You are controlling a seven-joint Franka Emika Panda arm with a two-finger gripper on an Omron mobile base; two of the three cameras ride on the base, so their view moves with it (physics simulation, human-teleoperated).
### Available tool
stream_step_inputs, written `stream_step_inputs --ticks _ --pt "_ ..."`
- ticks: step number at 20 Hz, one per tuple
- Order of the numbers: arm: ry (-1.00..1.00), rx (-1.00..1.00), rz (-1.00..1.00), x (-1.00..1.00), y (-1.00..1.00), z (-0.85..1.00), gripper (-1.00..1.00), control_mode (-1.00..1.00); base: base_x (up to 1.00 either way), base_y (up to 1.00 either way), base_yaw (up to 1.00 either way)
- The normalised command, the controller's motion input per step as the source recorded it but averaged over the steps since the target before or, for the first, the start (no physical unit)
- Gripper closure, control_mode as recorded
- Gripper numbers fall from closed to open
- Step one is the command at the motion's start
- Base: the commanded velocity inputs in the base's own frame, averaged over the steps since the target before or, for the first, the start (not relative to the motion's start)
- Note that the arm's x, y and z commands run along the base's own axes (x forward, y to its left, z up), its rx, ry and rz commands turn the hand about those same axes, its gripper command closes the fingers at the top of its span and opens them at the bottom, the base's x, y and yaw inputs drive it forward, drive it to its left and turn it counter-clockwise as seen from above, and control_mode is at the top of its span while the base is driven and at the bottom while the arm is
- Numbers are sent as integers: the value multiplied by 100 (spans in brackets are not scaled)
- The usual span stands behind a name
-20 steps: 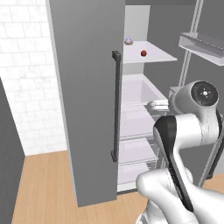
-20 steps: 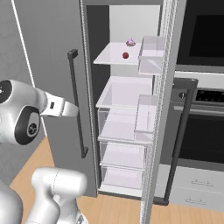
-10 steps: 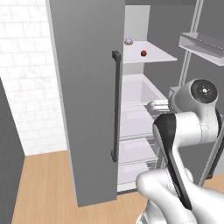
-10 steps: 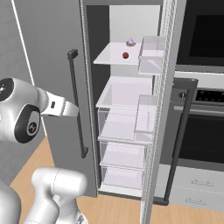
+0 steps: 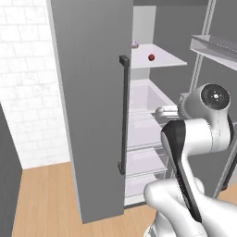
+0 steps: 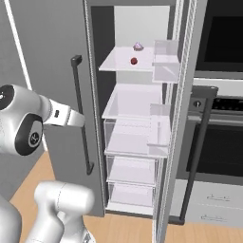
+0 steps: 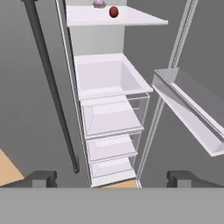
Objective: Take the strawberry from the fridge and place it on top of the pancake, located on the dining counter.
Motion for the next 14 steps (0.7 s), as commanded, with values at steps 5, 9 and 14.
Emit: stream_step_inputs --ticks 5,9,14 --pt "0 0 0 0 0 0 -100 100 46 -1 -8" --pt "0 0 0 0 0 0 -100 100 28 -3 -26" --pt "0 0 0 0 0 0 -100 100 5 11 -35"
